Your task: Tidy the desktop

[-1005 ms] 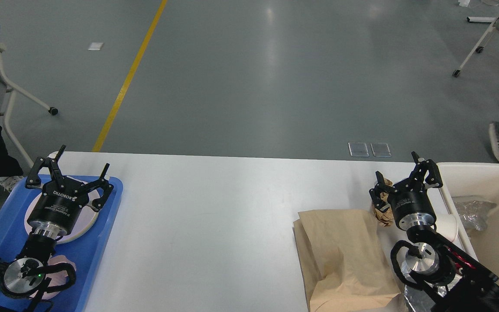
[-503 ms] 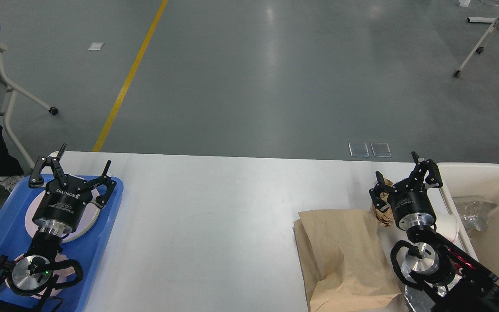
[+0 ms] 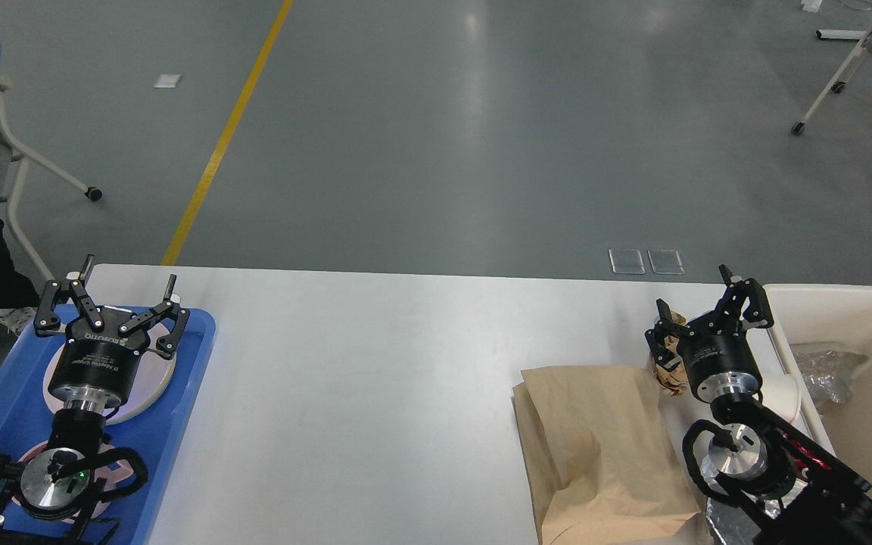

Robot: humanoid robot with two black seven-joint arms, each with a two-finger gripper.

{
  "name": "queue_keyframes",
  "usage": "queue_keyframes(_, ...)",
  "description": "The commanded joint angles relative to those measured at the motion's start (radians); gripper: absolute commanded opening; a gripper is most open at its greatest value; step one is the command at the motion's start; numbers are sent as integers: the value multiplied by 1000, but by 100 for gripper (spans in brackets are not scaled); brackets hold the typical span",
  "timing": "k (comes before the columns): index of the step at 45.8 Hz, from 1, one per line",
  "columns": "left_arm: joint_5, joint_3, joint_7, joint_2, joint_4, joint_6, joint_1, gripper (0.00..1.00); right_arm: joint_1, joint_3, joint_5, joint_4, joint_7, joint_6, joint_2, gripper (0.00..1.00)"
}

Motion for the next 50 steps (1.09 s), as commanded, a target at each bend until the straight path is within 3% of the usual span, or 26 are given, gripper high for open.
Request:
queue_keyframes(1,2,-2,-9,2,-1,0,-4,96,0,0,0,0,0,0,0,100)
queue_keyframes(14,13,11,-15,-1,10,-19,-33,96,0,0,0,0,0,0,0,100)
queue_keyframes(31,66,8,-16,-47,181,-63,-77,96,0,0,0,0,0,0,0,100)
queue_keyframes(50,46,11,-16,-60,185,-69,-77,96,0,0,0,0,0,0,0,100)
